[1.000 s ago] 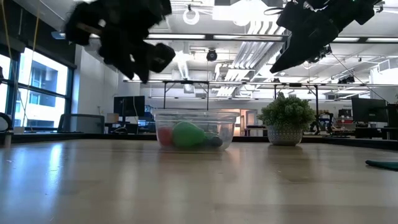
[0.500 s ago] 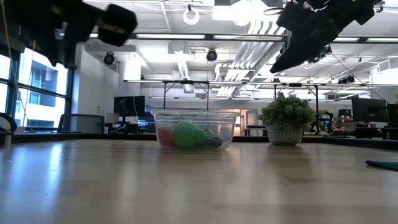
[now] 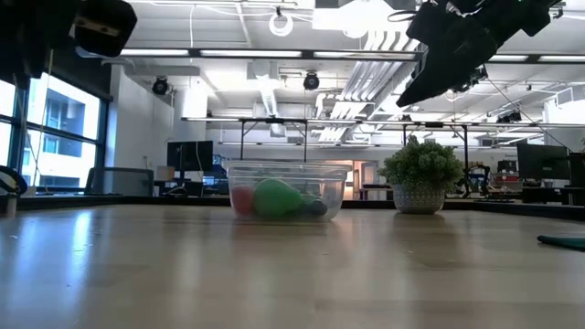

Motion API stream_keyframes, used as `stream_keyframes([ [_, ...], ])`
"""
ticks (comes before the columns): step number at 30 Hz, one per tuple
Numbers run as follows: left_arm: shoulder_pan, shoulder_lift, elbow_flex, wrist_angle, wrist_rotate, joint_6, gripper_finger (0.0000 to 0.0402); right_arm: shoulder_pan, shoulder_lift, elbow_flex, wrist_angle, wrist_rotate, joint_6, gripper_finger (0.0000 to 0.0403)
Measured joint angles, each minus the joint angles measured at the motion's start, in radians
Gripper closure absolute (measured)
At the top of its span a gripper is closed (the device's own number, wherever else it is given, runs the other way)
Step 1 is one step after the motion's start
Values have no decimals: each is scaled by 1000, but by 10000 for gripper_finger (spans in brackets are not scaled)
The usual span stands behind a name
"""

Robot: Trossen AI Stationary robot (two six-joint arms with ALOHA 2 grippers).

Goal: Pick and placing Produce into tupperware
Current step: Put the pink peach into the transparent bin

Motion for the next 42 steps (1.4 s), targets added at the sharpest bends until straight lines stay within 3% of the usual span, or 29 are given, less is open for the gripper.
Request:
stream_keyframes([
  [5, 3, -119, -130, 152, 39, -7, 373, 0, 0, 0, -3, 0, 0, 401],
  [12, 3, -118, -256, 343, 143, -46, 373, 0, 0, 0, -2, 0, 0, 401],
  [18, 1, -58, -259, 517, 200, 36, 373, 0, 0, 0, -6, 0, 0, 401],
  [35, -4, 152, -256, 624, 244, 49, 372, 0, 16, 0, 1, 0, 0, 401],
  [42, -4, 189, -254, 692, 273, 17, 332, 0, 29, 0, 3, 0, 0, 401],
])
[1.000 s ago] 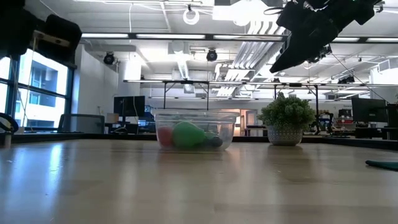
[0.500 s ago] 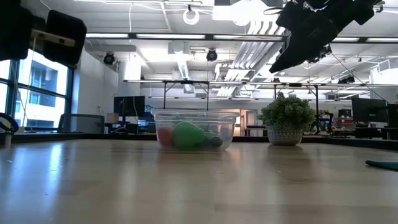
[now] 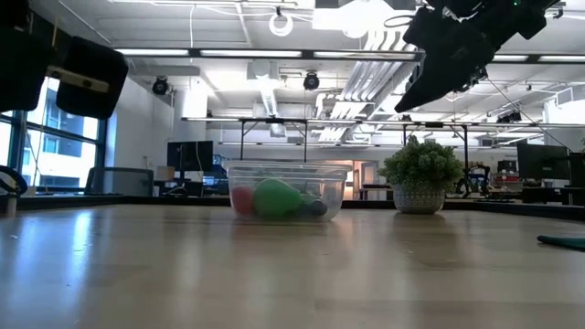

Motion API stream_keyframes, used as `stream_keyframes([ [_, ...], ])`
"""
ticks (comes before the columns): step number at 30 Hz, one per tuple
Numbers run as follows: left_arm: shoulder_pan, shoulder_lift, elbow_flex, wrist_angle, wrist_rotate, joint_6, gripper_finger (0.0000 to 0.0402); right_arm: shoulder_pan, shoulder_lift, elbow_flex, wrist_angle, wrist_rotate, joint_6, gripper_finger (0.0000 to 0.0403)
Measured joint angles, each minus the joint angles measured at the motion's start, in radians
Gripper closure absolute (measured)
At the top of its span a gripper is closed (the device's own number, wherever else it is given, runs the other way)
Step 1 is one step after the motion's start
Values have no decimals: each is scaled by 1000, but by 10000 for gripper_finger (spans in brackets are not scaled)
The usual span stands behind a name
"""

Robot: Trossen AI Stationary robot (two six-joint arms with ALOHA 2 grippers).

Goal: Pick and placing Produce into tupperware
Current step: Put the pink peach into the transparent bin

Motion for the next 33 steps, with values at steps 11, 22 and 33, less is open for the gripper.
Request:
stream_keyframes([
  [11, 0, 22, -1, 76, -7, -5, 260, 0, 2, 0, -12, 0, 0, 401],
  [22, 0, 115, -1, 150, 37, -22, 250, 0, 2, 0, -12, 0, 0, 401],
  [33, -2, 179, 43, 163, 79, -42, 249, 0, 2, 0, -9, 0, 0, 401],
])
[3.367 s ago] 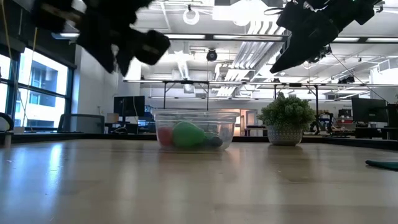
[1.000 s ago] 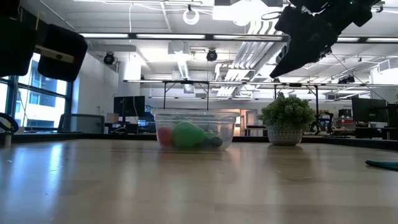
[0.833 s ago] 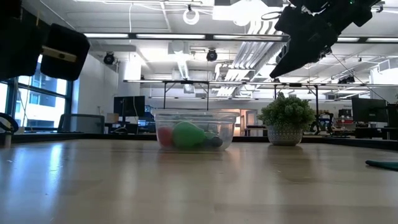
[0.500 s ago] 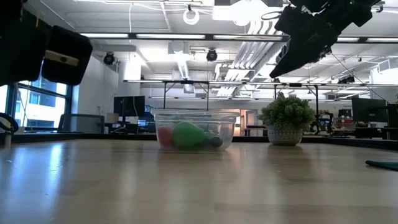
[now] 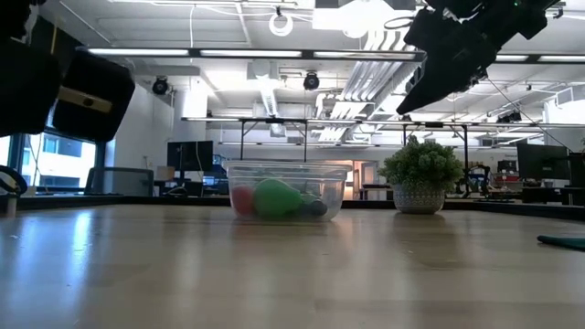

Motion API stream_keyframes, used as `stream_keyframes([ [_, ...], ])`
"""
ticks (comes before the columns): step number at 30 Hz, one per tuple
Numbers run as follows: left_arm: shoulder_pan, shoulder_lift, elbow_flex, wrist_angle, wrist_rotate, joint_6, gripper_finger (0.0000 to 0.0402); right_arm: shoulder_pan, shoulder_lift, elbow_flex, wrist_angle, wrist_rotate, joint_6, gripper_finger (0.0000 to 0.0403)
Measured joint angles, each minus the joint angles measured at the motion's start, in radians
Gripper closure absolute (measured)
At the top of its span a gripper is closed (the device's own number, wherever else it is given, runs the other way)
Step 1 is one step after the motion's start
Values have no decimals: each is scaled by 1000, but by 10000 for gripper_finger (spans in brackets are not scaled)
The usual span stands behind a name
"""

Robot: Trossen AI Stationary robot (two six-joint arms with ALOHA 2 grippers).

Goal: Pick and placing Produce into tupperware
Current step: Put the pink peach into the transparent bin

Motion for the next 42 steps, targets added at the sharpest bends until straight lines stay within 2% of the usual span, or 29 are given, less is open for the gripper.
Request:
stream_keyframes([
  [10, -31, 110, 79, -17, 25, -9, 249, 0, 0, 0, 3, 0, 0, 401],
  [16, -30, 112, 95, -43, -40, 3, 249, 0, 0, 0, 5, 0, 0, 401],
  [23, -30, 122, 94, -89, -52, -14, 249, 0, 0, 0, 5, 0, 0, 401],
  [42, -30, 159, 95, -70, -98, -4, 249, 0, 0, 0, 4, 0, 0, 401],
])
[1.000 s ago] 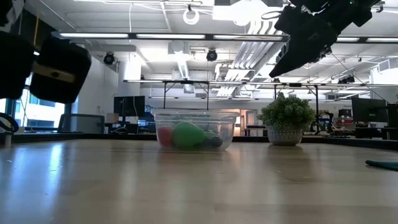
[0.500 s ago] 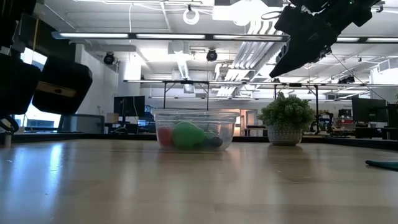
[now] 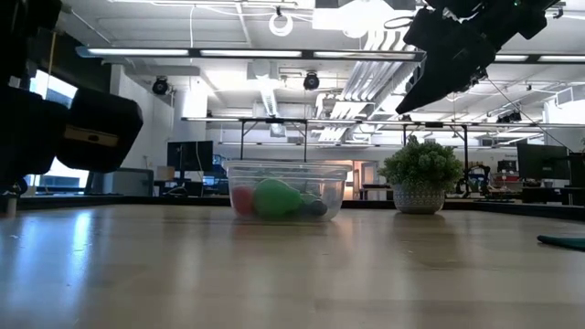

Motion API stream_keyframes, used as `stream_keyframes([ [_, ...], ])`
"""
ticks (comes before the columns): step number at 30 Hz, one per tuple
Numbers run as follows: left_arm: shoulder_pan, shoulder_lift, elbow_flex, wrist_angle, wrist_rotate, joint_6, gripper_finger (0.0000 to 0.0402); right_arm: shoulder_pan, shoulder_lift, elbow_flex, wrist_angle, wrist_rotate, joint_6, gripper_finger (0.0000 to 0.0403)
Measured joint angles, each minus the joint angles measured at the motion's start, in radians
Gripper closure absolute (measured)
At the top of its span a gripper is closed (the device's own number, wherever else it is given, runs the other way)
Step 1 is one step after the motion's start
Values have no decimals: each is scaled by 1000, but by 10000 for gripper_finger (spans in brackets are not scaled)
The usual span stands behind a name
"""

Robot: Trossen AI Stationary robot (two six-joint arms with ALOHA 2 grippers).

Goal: Pick and placing Produce into tupperware
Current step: Put the pink peach into the transparent bin

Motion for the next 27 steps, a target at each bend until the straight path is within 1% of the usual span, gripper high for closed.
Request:
stream_keyframes([
  [7, 0, 0, 0, 14, -15, 72, 249, 0, 0, 0, 0, 0, 0, 401],
  [12, 0, 0, 0, 14, -15, 84, 249, 0, 0, 0, 0, 0, 0, 401],
  [16, 0, 0, 0, 18, -15, 134, 249, 0, 0, 0, 0, 0, 0, 401],
  [22, 0, 0, 0, 65, -15, 156, 249, 0, 0, 0, 0, 0, 0, 401],
  [27, 0, 0, 0, 66, -15, 156, 249, 0, 0, 0, 0, 0, 0, 401],
])
